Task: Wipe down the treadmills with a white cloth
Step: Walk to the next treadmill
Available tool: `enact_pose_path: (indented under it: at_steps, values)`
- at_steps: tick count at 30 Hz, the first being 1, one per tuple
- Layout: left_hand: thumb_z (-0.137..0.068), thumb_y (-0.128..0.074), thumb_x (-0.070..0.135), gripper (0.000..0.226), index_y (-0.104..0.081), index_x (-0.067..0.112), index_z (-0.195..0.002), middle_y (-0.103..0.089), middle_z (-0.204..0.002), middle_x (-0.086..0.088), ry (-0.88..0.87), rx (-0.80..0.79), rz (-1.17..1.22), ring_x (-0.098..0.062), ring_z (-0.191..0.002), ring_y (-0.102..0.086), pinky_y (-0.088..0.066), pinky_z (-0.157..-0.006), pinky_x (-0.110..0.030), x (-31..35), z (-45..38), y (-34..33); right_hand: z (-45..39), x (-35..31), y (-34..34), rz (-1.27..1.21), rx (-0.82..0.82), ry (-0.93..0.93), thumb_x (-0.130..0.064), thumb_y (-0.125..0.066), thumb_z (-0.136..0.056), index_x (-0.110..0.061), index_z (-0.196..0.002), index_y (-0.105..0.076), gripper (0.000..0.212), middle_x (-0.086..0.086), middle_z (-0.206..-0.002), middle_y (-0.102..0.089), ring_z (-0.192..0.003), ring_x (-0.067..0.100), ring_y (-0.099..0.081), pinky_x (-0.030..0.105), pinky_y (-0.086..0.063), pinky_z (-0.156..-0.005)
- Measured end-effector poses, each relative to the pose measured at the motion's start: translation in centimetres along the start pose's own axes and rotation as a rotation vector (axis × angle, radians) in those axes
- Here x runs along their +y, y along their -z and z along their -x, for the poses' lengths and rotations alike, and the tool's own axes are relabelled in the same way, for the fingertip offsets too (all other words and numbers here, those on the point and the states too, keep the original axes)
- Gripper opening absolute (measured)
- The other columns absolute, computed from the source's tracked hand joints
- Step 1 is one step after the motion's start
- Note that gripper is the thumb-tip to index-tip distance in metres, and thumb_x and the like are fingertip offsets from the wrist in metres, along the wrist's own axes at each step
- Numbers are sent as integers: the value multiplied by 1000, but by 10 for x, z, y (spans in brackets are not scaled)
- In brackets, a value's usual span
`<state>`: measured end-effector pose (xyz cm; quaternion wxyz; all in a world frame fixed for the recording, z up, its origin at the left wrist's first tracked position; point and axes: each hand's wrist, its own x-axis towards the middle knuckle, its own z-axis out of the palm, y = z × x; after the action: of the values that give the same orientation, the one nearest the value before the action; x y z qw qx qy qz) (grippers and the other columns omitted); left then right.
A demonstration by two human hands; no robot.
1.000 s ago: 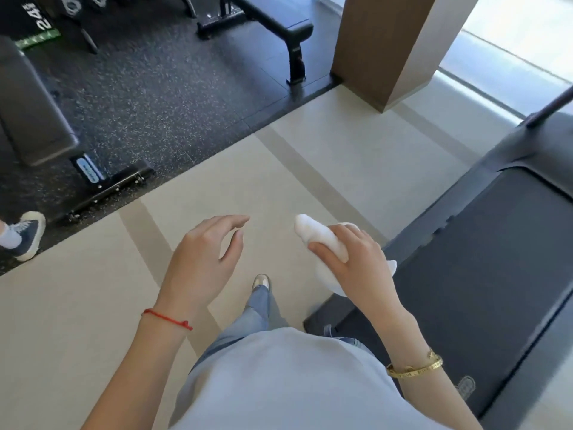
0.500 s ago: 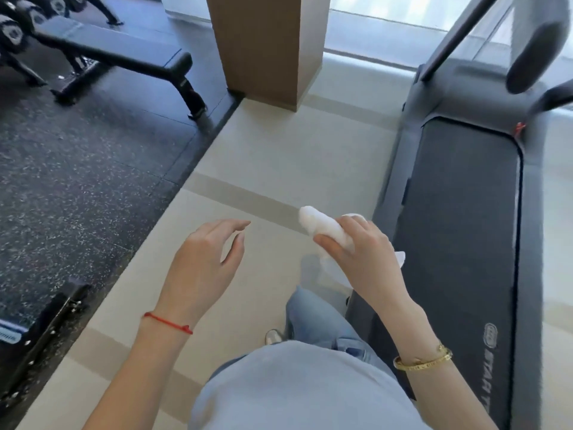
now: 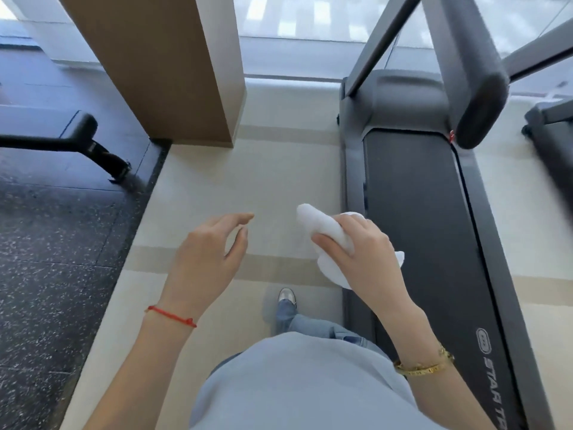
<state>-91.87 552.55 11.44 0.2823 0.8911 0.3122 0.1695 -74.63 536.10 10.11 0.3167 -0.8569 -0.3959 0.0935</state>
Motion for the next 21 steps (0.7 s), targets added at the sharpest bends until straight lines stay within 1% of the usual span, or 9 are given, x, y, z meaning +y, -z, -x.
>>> enact_pose_path:
  at_steps: [2,5,7,10,13,16,18,21]
  values:
    - [-98,-56,15,26,-68,15,-121,-70,-117,1,-47,-10,23,-16,-108,-66,-52,-95,-38,3,-48,-3,-40,3,6,17,26,-15,-52,-57,-88,-15,-97,-65,39,-3,-96,-62,-86,18,-55,30,-43,-74]
    - [-97,-57,14,26,-68,14,-120,-70,-117,0,-119,-21,45,-18,-108,-66,-54,-93,-42,8,-114,-9,-92,9,18,20,68,-33,-57,-52,-87,-16,-100,-66,46,-3,-98,-63,-88,18,-55,28,-42,-75]
    - [-97,-57,14,25,-68,14,-120,-70,-116,2,-163,-28,52,-17,-108,-66,-54,-93,-41,10,-154,-14,-120,13,25,38,111,-42,-58,-50,-87,-15,-100,-66,48,-2,-98,-63,-87,18,-55,27,-41,-73]
    - [-97,-58,13,25,-69,16,-119,-70,-115,3,-229,-49,80,-15,-107,-66,-54,-93,-38,14,-207,-22,-155,20,32,66,174,-94,-54,-54,-88,-15,-101,-67,42,-2,-96,-64,-85,18,-56,25,-41,-72]
    - [-96,-58,12,23,-70,14,-117,-70,-112,2,-302,-108,107,-15,-104,-67,-52,-93,-33,16,-256,-34,-184,26,37,91,238,-147,-53,-54,-89,-15,-101,-67,42,-3,-95,-64,-84,18,-56,23,-41,-72]
    - [-96,-59,10,23,-70,12,-116,-71,-111,1,-380,-186,124,-17,-101,-68,-54,-90,-37,19,-304,-49,-206,33,39,116,305,-216,-52,-55,-90,-16,-101,-67,39,-4,-95,-65,-85,18,-56,25,-42,-74]
    - [-95,-59,9,23,-70,12,-115,-71,-110,1,-439,-230,138,-18,-100,-68,-54,-88,-38,24,-335,-58,-220,38,38,131,358,-272,-51,-56,-90,-17,-100,-66,36,-6,-95,-64,-85,17,-56,23,-41,-74]
    - [-96,-59,10,23,-71,14,-115,-71,-110,2,-525,-273,139,-19,-99,-68,-53,-85,-33,31,-382,-67,-242,45,33,142,441,-354,-45,-64,-91,-19,-101,-66,27,-8,-96,-64,-88,16,-57,25,-43,-77]
